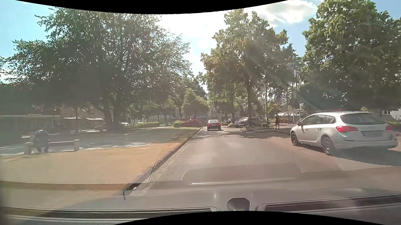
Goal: Follow the waypoints while adhering to traffic rules and regulations
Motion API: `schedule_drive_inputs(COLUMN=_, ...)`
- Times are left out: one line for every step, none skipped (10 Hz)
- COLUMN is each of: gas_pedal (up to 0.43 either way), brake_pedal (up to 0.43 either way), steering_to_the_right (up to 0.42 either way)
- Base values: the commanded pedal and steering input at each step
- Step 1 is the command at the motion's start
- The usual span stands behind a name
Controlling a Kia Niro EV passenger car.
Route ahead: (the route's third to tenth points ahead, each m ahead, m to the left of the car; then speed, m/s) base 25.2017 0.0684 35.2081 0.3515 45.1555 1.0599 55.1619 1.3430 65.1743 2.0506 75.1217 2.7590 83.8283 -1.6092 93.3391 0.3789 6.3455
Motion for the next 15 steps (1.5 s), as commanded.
schedule_drive_inputs(gas_pedal=0.067, brake_pedal=0.006, steering_to_the_right=-0.006)
schedule_drive_inputs(gas_pedal=0.067, brake_pedal=0.006, steering_to_the_right=-0.006)
schedule_drive_inputs(gas_pedal=0.067, brake_pedal=0.006, steering_to_the_right=-0.006)
schedule_drive_inputs(gas_pedal=0.067, brake_pedal=0.006, steering_to_the_right=-0.005)
schedule_drive_inputs(gas_pedal=0.067, brake_pedal=0.006, steering_to_the_right=-0.005)
schedule_drive_inputs(gas_pedal=0.047, brake_pedal=0.006, steering_to_the_right=-0.005)
schedule_drive_inputs(gas_pedal=0.0, brake_pedal=0.006, steering_to_the_right=-0.004)
schedule_drive_inputs(gas_pedal=0.0, brake_pedal=0.006, steering_to_the_right=-0.003)
schedule_drive_inputs(gas_pedal=0.0, brake_pedal=0.006, steering_to_the_right=-0.002)
schedule_drive_inputs(gas_pedal=0.0, brake_pedal=0.006, steering_to_the_right=-0.001)
schedule_drive_inputs(gas_pedal=0.0, brake_pedal=0.006, steering_to_the_right=0.0)
schedule_drive_inputs(gas_pedal=0.0, brake_pedal=0.006, steering_to_the_right=0.0)
schedule_drive_inputs(gas_pedal=0.0, brake_pedal=0.006, steering_to_the_right=0.001)
schedule_drive_inputs(gas_pedal=0.008, brake_pedal=0.006, steering_to_the_right=0.002)
schedule_drive_inputs(gas_pedal=0.02, brake_pedal=0.006, steering_to_the_right=0.002)
